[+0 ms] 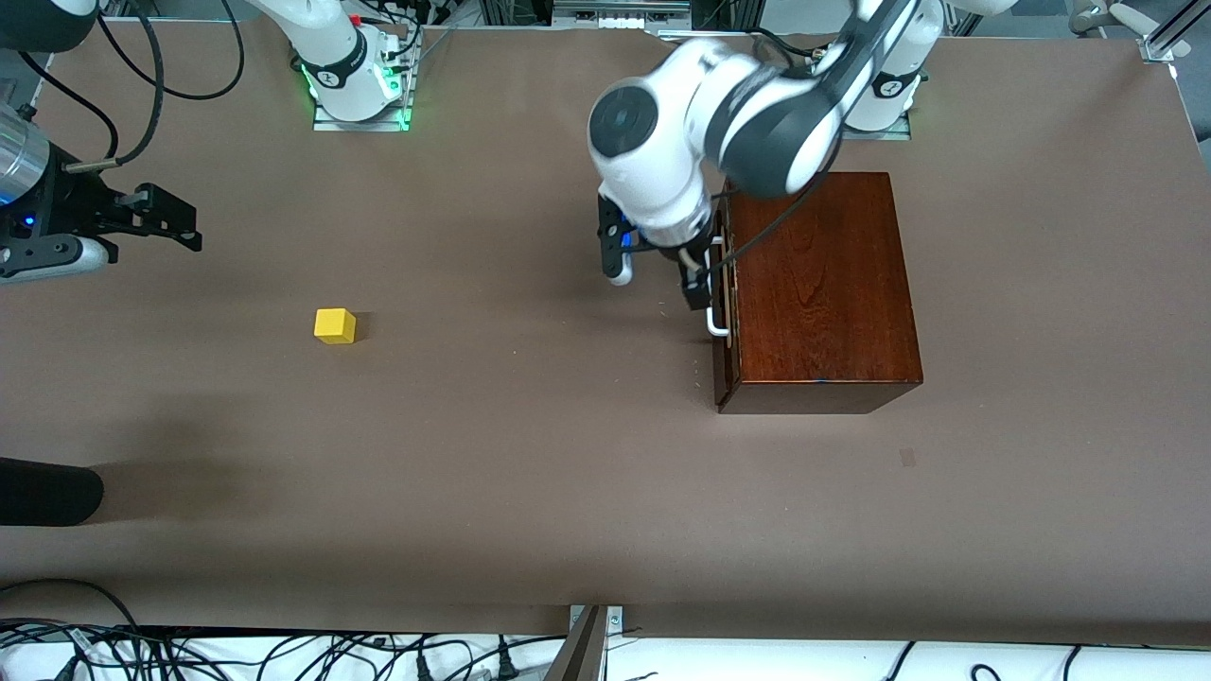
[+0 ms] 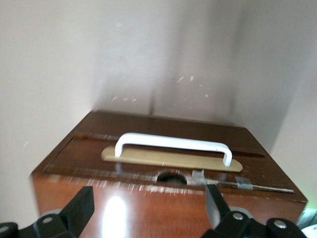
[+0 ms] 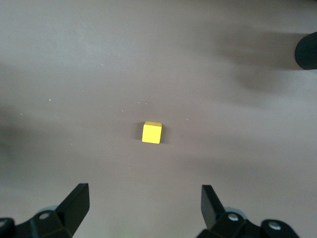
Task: Open drawer, take yellow block, close drawer
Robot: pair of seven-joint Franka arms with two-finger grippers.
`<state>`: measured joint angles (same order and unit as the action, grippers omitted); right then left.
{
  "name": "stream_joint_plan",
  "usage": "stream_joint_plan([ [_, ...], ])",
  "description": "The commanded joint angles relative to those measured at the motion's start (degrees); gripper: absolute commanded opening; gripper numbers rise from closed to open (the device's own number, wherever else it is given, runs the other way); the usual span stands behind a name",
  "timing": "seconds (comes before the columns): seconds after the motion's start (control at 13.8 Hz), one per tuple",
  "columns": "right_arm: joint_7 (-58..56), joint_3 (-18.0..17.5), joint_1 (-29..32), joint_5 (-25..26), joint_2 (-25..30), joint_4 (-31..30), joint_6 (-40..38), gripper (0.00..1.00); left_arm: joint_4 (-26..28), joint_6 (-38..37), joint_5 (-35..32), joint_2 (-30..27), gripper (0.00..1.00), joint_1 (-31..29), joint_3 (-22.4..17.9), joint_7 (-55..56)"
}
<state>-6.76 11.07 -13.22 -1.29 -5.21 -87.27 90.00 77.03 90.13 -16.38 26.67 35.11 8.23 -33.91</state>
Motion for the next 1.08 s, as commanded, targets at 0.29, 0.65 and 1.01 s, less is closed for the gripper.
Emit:
stream_joint_plan([
  [0.29, 0.2, -0.2, 0.4, 1.2, -0.1, 0.3, 2.5, 1.00, -5.2, -7.3, 2.7, -9.3, 1.00, -11.5, -3.9, 5.9],
  [0.65, 0.0, -0.2, 0.4, 1.2, -0.2, 0.3, 3.1, 1.00, 7.7, 4.6, 13.6, -22.2, 1.00, -28.0, -3.9, 22.0],
  [1.01, 0.0, -0.2, 0.4, 1.1, -0.2, 0.3, 3.3, 1.00, 19.0, 5.2, 15.9, -30.4, 1.00, -34.6, -4.0, 29.0],
])
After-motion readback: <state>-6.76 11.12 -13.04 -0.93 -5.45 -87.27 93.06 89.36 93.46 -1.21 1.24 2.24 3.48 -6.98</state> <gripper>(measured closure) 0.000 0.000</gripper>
